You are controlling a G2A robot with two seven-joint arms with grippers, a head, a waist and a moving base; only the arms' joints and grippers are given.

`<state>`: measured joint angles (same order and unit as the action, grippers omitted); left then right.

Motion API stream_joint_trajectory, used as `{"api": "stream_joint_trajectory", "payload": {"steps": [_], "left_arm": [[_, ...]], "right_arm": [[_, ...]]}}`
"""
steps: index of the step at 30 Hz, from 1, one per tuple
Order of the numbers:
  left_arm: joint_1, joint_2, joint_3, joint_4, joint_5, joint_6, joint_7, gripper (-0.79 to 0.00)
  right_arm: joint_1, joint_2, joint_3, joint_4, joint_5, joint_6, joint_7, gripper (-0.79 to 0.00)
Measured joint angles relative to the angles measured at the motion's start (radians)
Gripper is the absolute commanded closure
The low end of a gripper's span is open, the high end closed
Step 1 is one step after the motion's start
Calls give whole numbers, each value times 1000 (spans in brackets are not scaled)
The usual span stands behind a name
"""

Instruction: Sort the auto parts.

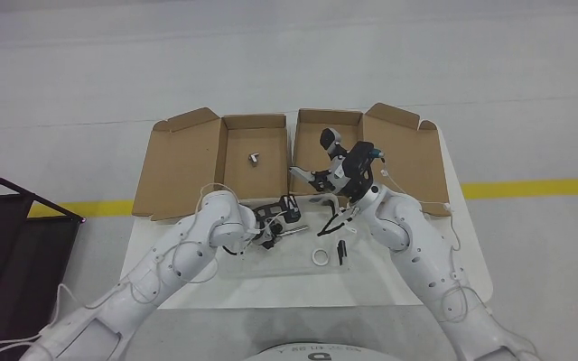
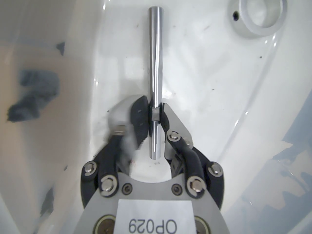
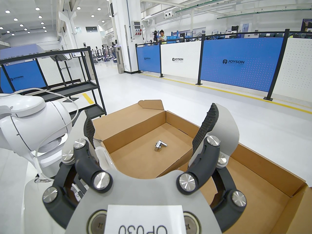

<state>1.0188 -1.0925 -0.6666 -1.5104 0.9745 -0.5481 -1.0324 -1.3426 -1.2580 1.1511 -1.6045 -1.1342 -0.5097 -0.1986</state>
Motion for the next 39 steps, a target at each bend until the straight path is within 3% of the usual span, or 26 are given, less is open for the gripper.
{"api": "stream_joint_trajectory", "payload": {"steps": [2,3,13,26,31,35,39], "left_arm": [[-4,-4,9,6,10,9,5,-6],[-6,-5,12,8,13,11,7,0],[-1,-1,-8,-32,-7,-13,22,0],[93,58,-178,-162,-63,-16,44,0],[128,81,-294,-132,-241,-76,129,0],[143,100,-376,-81,-394,-152,134,0],[151,107,-385,-85,-408,-143,104,0]], "right_arm": [[0,0,0,0,0,0,0,-785],[0,0,0,0,0,0,0,-785],[0,0,0,0,0,0,0,-785],[0,0,0,0,0,0,0,-785],[0,0,0,0,0,0,0,-785],[0,0,0,0,0,0,0,-785],[0,0,0,0,0,0,0,-785]]}}
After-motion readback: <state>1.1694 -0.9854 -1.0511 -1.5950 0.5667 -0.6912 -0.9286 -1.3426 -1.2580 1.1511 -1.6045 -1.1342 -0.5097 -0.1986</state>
